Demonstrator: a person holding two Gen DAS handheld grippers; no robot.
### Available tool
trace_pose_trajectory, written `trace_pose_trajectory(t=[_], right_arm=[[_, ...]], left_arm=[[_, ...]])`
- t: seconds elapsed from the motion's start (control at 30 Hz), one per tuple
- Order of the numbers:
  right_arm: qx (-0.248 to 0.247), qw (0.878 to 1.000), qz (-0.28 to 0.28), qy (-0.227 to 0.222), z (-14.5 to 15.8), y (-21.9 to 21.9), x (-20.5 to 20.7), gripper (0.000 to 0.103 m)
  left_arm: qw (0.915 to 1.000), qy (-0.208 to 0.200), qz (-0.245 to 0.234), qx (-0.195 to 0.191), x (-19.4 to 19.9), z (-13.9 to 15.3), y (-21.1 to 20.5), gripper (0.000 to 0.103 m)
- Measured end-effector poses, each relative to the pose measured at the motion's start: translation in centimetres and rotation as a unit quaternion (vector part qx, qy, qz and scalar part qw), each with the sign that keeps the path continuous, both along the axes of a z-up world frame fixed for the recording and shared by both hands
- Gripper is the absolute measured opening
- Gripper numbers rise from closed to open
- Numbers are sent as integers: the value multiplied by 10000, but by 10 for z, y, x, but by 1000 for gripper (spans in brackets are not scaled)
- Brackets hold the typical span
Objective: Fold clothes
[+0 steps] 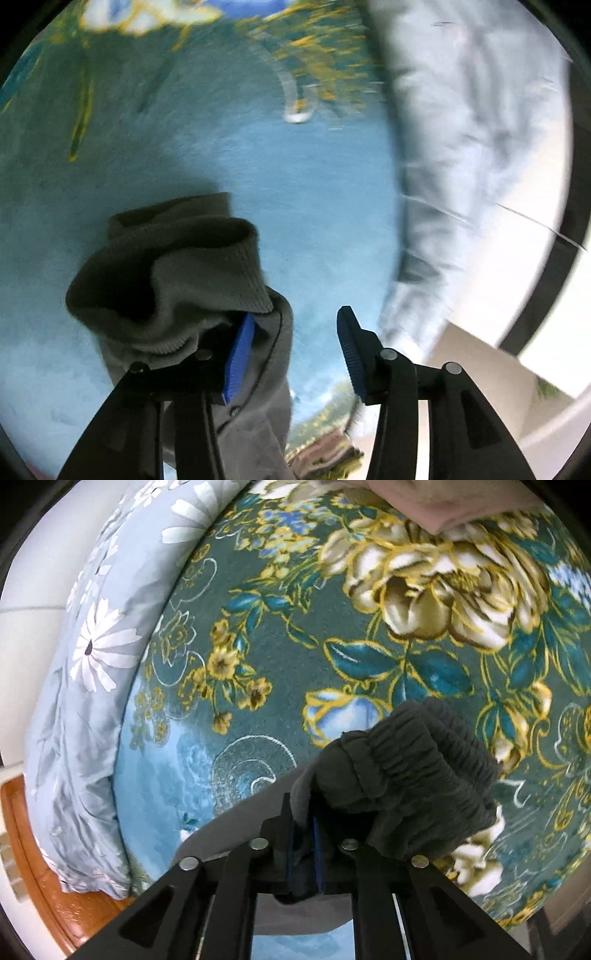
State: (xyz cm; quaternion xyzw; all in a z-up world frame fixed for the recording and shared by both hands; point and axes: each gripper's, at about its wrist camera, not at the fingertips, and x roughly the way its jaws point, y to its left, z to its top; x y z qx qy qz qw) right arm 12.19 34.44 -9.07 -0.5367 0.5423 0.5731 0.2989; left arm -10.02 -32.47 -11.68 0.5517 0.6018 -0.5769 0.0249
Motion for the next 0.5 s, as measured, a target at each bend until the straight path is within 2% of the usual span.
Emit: trace_pose_trajectory(t=[0.03,0.07,0.1,0.17,0.2,0.33,0.43,0.5], right_arm=[[58,9999,84,0,1,-1,-2,15],[164,9998,139,53,4,-1,-4,23],[269,9994,194,105,8,-2,-6,40],[555,9979,242,236,18,-2,-8,62],[695,9970,239,224,23,-3,-9,66],[895,9956,205,203,42,-7,-11,66],[938,9948,276,296,59,-18,-13,67],[899,9948,366,306,67,-30,-13,67]], left_arm=[[9998,148,-74,-100,9,8,-5,52],[9993,297,-147,-200,19,15,-11,52],[9984,403,-216,-338,28,22,-16,52],[9959,416,-320,-737,49,26,-26,53],[9953,404,-334,-810,57,25,-36,53],[9959,296,-205,-829,64,13,-42,54],[9926,144,-451,-1119,63,1,-35,54],[9917,13,-595,-1142,63,-14,-29,54]])
